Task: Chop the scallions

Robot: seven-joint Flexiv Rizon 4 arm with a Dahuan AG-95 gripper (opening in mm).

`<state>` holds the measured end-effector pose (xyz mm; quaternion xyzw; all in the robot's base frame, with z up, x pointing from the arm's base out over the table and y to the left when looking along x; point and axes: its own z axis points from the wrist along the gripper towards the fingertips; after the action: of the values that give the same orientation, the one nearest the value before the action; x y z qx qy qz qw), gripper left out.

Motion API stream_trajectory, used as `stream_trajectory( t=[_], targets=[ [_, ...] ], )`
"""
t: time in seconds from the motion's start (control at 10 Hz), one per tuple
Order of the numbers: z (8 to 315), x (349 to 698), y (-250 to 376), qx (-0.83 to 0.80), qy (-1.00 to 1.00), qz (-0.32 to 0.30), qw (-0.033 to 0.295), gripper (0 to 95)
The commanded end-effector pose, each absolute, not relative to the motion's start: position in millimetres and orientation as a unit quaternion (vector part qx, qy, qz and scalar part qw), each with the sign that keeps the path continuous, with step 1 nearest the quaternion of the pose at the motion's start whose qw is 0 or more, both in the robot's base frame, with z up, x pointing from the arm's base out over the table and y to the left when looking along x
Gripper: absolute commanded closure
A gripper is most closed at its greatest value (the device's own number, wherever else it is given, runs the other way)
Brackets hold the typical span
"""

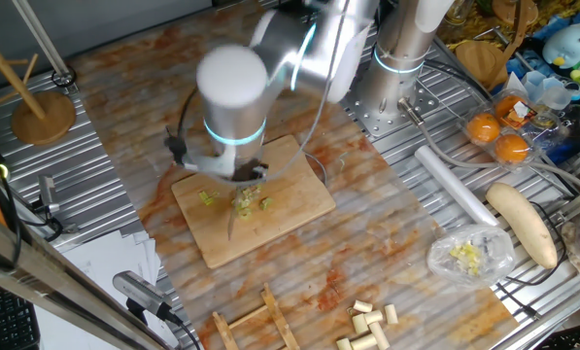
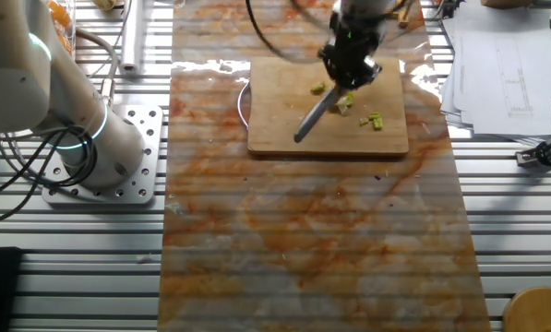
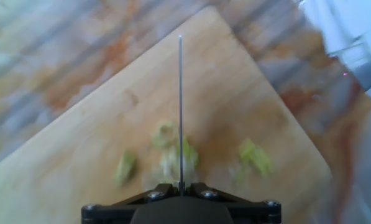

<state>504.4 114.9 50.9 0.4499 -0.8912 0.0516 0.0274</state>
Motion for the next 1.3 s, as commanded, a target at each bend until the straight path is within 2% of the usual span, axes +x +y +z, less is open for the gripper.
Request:
stream_trajectory(
  t=[0.1, 0.2, 0.3, 0.8, 1.3],
  targets=[
    [30, 501, 113, 0.45, -0.891, 0.06, 0.016, 95.0],
    [14, 502, 111, 0.447, -0.891, 0.078, 0.009, 95.0],
    [14, 503, 111, 0.447, -0.891, 0.079, 0.006, 95.0],
    [80, 492, 124, 0.464, -0.884, 0.055, 0.013, 95.0],
    [65, 477, 125, 0.472, -0.88, 0.058, 0.011, 95.0]
  ],
)
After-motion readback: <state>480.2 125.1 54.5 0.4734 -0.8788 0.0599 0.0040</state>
